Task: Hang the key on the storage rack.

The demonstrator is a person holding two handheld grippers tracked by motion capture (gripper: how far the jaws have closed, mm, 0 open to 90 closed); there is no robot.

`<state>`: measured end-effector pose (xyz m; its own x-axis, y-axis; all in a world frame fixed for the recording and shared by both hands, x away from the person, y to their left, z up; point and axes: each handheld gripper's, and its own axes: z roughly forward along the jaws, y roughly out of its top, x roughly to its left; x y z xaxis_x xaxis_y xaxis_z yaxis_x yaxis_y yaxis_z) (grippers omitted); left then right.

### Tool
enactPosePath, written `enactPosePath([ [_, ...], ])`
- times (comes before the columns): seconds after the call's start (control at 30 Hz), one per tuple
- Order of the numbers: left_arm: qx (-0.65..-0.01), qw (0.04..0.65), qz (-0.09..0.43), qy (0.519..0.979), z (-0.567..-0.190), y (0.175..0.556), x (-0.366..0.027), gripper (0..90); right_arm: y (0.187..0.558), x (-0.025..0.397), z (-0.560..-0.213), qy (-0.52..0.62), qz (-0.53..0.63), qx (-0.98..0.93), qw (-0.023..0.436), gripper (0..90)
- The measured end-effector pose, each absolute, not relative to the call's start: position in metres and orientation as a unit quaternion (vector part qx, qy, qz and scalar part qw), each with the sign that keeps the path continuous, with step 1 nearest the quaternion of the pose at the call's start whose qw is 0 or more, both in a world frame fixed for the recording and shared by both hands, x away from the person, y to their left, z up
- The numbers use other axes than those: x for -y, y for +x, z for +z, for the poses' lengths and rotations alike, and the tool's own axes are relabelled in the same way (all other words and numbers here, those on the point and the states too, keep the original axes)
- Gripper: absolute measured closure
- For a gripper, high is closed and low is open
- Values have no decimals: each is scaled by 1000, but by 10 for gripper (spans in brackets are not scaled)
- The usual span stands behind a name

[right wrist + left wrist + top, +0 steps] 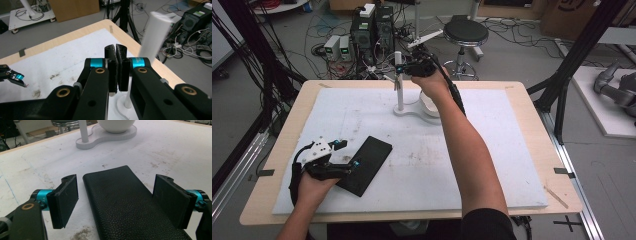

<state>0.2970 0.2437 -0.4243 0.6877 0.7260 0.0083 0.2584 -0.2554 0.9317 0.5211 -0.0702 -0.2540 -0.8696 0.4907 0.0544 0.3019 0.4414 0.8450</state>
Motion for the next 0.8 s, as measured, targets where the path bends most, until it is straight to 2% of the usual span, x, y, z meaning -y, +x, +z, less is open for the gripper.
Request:
enactPosePath([
  [0.23,-323,516,226,761,-424,297,-243,207,522,73,-255,244,478,-837,111,900],
  [0.3,-323,516,226,760,-424,297,-243,207,522,74,-254,251,482,-832,110,850],
  [0.37,-324,516,226,760,-424,297,-243,207,522,74,-254,251,480,-833,114,841],
  [0.53,-323,516,225,761,-425,297,-243,206,514,84,-250,257,479,-829,130,692],
  [0.57,-323,516,225,761,-425,297,-243,206,514,84,-250,257,479,-829,130,692],
  [0.6,-322,516,224,761,-424,296,-242,207,509,88,-248,260,472,-830,146,615],
  [0.63,-322,516,224,761,-424,296,-242,206,509,88,-248,260,472,-830,146,615],
  [0.67,-321,515,223,763,-425,297,-242,207,500,94,-247,254,462,-836,152,569],
  [0.8,-319,516,222,763,-425,296,-240,207,478,111,-245,247,458,-839,160,506],
])
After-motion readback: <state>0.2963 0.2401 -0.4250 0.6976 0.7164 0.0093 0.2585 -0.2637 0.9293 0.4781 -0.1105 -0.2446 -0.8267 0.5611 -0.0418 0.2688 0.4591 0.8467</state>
